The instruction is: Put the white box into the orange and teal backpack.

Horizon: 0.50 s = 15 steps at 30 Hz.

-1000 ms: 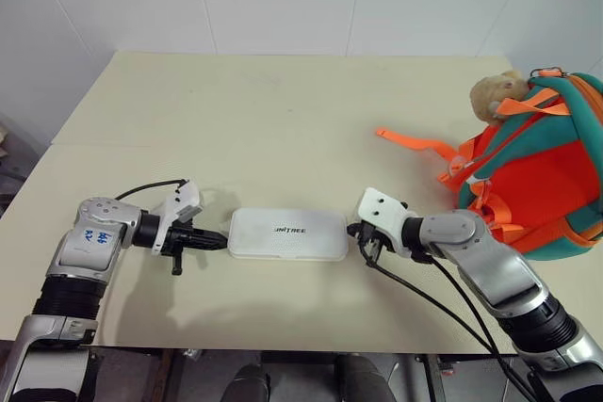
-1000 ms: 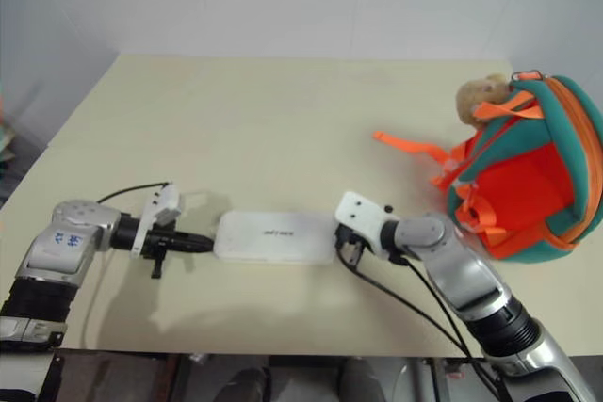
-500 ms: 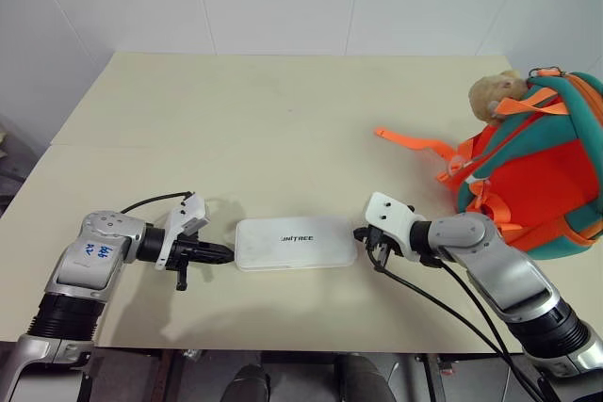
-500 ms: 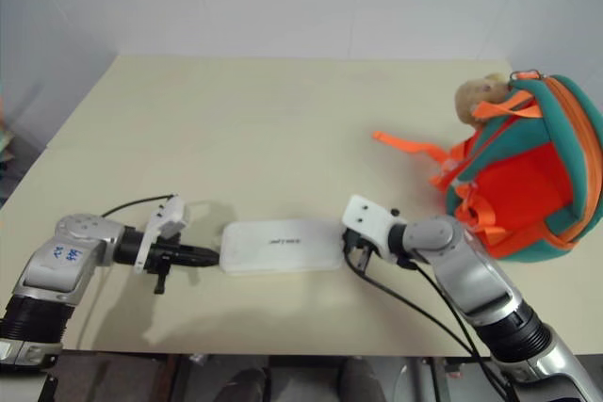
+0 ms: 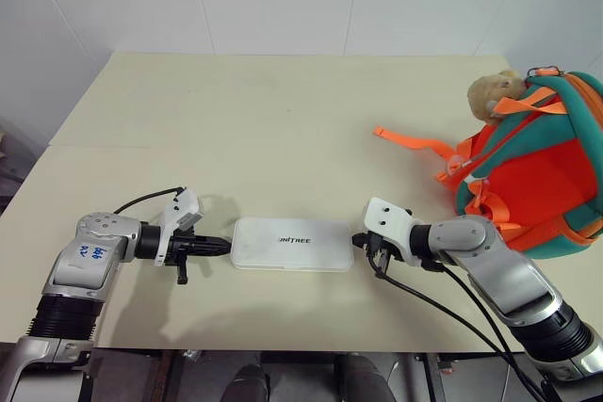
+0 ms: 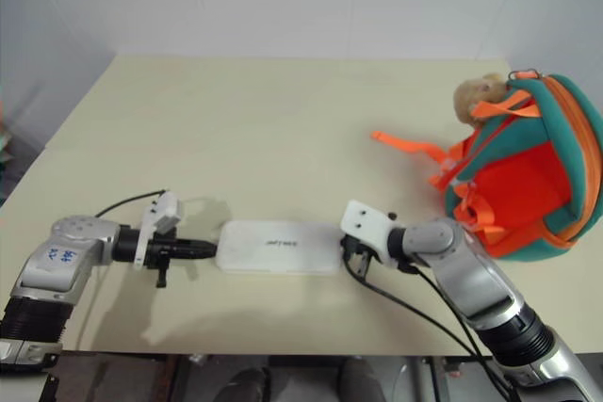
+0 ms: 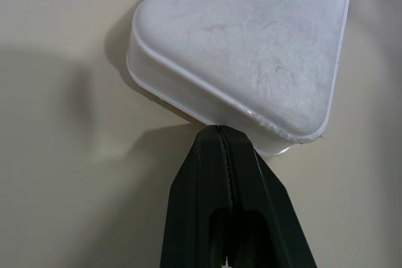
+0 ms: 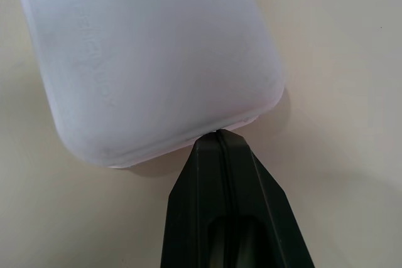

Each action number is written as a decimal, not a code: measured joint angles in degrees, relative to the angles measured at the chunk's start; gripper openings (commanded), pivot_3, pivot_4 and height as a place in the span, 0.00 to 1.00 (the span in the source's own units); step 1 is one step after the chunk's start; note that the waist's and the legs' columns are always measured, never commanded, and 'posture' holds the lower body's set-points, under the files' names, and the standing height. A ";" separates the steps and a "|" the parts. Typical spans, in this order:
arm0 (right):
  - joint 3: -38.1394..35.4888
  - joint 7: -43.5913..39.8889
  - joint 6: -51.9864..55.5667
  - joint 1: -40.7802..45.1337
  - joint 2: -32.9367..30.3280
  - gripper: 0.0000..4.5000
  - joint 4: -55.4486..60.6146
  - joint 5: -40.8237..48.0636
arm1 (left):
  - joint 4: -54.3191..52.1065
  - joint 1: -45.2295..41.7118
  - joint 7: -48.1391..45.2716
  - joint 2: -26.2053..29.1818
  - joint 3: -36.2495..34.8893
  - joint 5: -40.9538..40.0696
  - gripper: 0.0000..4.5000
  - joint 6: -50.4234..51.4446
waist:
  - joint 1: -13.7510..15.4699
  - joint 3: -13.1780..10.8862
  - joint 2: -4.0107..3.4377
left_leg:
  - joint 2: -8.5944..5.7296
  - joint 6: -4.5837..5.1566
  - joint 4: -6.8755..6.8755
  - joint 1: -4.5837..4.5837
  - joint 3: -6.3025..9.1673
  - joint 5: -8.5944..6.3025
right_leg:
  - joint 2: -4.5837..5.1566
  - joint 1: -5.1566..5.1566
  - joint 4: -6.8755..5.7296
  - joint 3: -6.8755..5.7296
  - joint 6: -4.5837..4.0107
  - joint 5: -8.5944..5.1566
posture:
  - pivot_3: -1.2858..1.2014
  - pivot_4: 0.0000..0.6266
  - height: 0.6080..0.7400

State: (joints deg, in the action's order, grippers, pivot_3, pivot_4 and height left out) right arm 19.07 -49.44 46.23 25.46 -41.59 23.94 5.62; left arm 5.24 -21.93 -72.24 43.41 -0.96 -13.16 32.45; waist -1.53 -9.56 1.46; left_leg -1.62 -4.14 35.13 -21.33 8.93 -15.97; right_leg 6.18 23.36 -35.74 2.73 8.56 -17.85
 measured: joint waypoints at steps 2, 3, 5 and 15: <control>0.03 -0.04 -0.26 -0.01 -0.21 0.03 0.00 -0.06 | 0.00 0.12 0.30 0.02 -0.13 -0.26 0.00 0.00 | 0.00 0.00 0.00 | 0.00 0.00 0.00 0.00 0.00 0.00 | 0.00 0.00 0.00 0.00 0.00 0.00 | 0.52 0.24 1.00; 0.05 -0.34 -1.38 -0.04 -0.71 0.03 0.00 -0.09 | 0.00 0.18 0.67 0.02 -0.29 -0.50 0.00 -0.04 | 0.01 -0.01 -0.01 | 0.00 0.00 -0.01 -0.01 0.00 0.00 | 0.00 0.00 0.01 0.00 0.00 0.00 | 0.52 0.24 1.00; 0.05 -0.70 -2.51 -0.04 -1.21 0.03 0.00 -0.11 | 0.06 0.19 1.37 0.02 -0.68 -1.16 0.00 -0.18 | 0.00 -0.01 0.00 | 0.00 0.00 -0.01 -0.01 0.00 -0.01 | 0.00 0.00 0.02 0.00 0.00 0.00 | 0.52 0.24 1.00; -1.96 -0.98 -7.08 0.14 -4.81 0.10 -3.32 -1.77 | 7.56 -1.81 7.33 2.22 -5.28 -1.92 0.00 -3.15 | 0.04 -0.01 0.00 | 0.00 0.00 -0.01 -0.01 -0.01 -0.02 | 0.02 0.00 0.07 -0.01 0.01 0.01 | 0.52 0.24 1.00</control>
State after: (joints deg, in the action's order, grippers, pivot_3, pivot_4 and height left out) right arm 17.11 -50.42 39.14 25.60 -46.40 20.61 3.85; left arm 12.81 -23.74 -64.90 45.63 -6.24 -15.07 29.30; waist -1.49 -9.58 1.46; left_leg -1.62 -4.14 35.11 -21.34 8.92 -15.99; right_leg 6.20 23.36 -35.67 2.73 8.57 -17.85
